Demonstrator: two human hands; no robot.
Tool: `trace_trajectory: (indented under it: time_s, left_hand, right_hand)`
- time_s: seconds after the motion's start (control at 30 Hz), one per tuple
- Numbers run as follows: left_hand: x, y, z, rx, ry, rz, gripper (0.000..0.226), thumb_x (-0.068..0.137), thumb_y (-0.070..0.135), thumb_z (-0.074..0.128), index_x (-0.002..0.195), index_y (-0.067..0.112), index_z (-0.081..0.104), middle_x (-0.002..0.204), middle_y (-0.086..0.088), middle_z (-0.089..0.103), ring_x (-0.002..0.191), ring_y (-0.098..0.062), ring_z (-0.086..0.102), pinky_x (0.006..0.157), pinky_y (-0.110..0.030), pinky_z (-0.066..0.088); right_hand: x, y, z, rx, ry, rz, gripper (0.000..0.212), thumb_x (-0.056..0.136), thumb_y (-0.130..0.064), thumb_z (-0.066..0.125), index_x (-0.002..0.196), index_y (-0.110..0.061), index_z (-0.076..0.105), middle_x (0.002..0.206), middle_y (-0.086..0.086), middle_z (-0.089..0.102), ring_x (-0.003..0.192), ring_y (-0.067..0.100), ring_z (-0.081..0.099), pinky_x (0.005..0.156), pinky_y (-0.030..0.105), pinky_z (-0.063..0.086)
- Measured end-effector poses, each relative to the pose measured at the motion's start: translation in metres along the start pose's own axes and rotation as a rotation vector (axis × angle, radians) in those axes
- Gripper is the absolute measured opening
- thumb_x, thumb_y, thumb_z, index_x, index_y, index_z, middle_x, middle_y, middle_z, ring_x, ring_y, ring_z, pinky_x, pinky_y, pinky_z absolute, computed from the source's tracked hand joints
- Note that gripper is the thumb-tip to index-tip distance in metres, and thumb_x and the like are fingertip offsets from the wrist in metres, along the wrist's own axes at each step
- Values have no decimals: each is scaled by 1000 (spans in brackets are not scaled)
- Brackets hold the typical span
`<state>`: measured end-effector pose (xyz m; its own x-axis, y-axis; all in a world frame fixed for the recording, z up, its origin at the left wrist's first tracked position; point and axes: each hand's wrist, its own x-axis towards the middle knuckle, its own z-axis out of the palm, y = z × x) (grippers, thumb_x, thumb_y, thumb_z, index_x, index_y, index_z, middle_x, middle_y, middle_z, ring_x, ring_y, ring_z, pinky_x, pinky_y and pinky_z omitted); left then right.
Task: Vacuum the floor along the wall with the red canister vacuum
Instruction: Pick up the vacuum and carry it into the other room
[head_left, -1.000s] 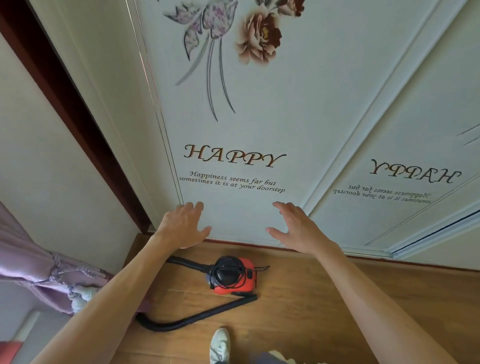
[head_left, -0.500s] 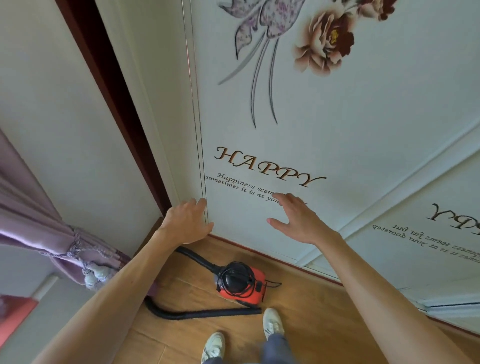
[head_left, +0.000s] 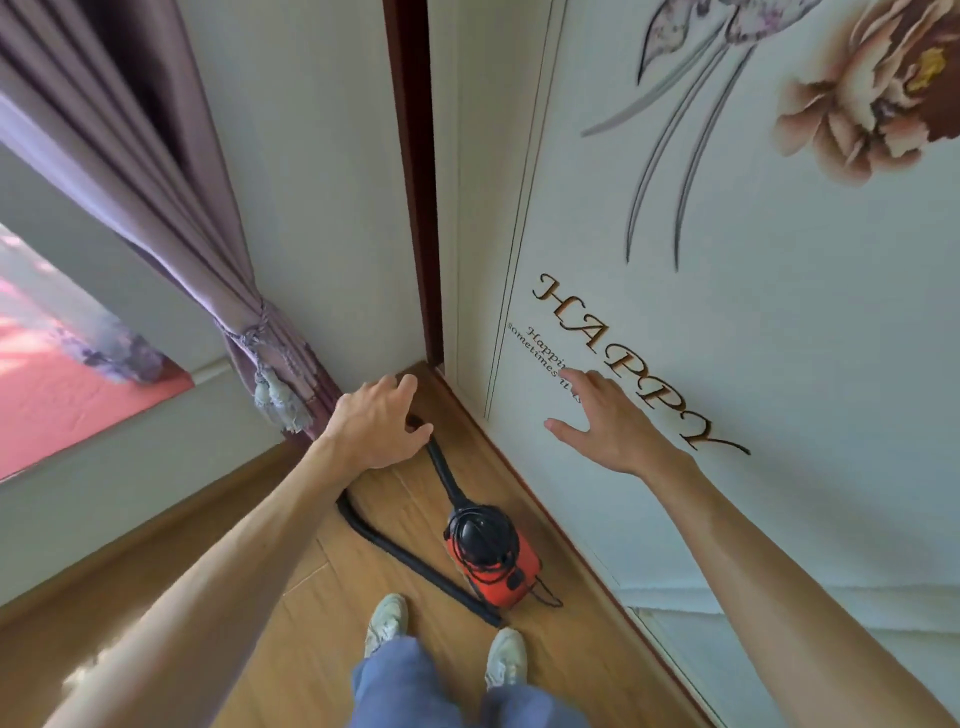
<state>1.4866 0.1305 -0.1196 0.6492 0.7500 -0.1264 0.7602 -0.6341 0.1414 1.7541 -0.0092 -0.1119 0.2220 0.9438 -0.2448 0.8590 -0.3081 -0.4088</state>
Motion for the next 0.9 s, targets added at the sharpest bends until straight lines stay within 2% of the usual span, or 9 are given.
trace_trajectory:
  time_s: [0.13, 0.27, 0.4, 0.5, 0.6, 0.67, 0.77, 0.9]
  left_hand:
    - [-35, -3, 13, -37, 20, -144, 54, 90, 55, 54, 126, 16, 47, 107, -2, 61, 91, -21, 62, 64, -31, 48]
    - [-64, -11, 33, -89, 29, -246, 46, 87, 52, 56, 116, 17, 51, 98, 0, 61, 83, -19, 61, 63, -34, 52]
    - [-85, -18, 58, -120, 12, -341, 48, 85, 48, 57, 121, 17, 51, 100, -1, 60, 92, -24, 60, 63, -34, 46]
    - [-100, -22, 76, -130, -27, -371, 43, 85, 46, 58, 113, 14, 50, 95, -2, 58, 90, -26, 59, 62, -36, 46]
    - [-107, -26, 96, -149, -25, -364, 36, 86, 45, 58, 99, 13, 46, 85, -2, 54, 82, -25, 57, 56, -34, 39]
    - [-109, -30, 110, -142, -21, -354, 36, 86, 45, 58, 97, 13, 45, 83, -1, 53, 77, -22, 54, 52, -30, 35]
    - [-113, -32, 132, -142, -59, -365, 38, 89, 46, 57, 104, 13, 46, 88, -2, 56, 78, -20, 56, 49, -24, 30]
    - [-119, -35, 177, -201, -90, -423, 46, 88, 46, 58, 116, 11, 48, 100, -6, 63, 84, -23, 61, 54, -31, 46]
  right_hand:
    - [10, 3, 9, -7, -50, -82, 71, 97, -50, 56, 154, -20, 27, 148, 5, 41, 139, 24, 38, 108, 44, 42]
    - [16, 4, 33, 5, -114, -116, 70, 96, -49, 56, 153, -19, 29, 147, 6, 42, 138, 25, 38, 107, 43, 40]
    - [19, 3, 64, -2, -201, -121, 71, 96, -50, 57, 153, -18, 29, 146, 7, 43, 138, 26, 39, 107, 44, 41]
    - [16, -1, 84, -4, -239, -120, 71, 96, -49, 57, 153, -18, 30, 145, 8, 43, 137, 26, 40, 107, 43, 41]
    - [12, -2, 102, 2, -267, -100, 69, 96, -48, 57, 152, -18, 30, 147, 9, 43, 137, 26, 40, 108, 44, 42]
    - [13, -1, 115, 9, -281, -80, 69, 97, -48, 57, 153, -18, 30, 147, 9, 43, 137, 27, 41, 108, 45, 43]
    - [15, 4, 139, 19, -313, -52, 69, 96, -48, 57, 153, -19, 30, 148, 8, 43, 136, 27, 44, 107, 46, 45]
    - [24, 16, 176, 22, -373, -22, 67, 96, -49, 57, 152, -22, 30, 148, 6, 43, 135, 25, 46, 107, 44, 48]
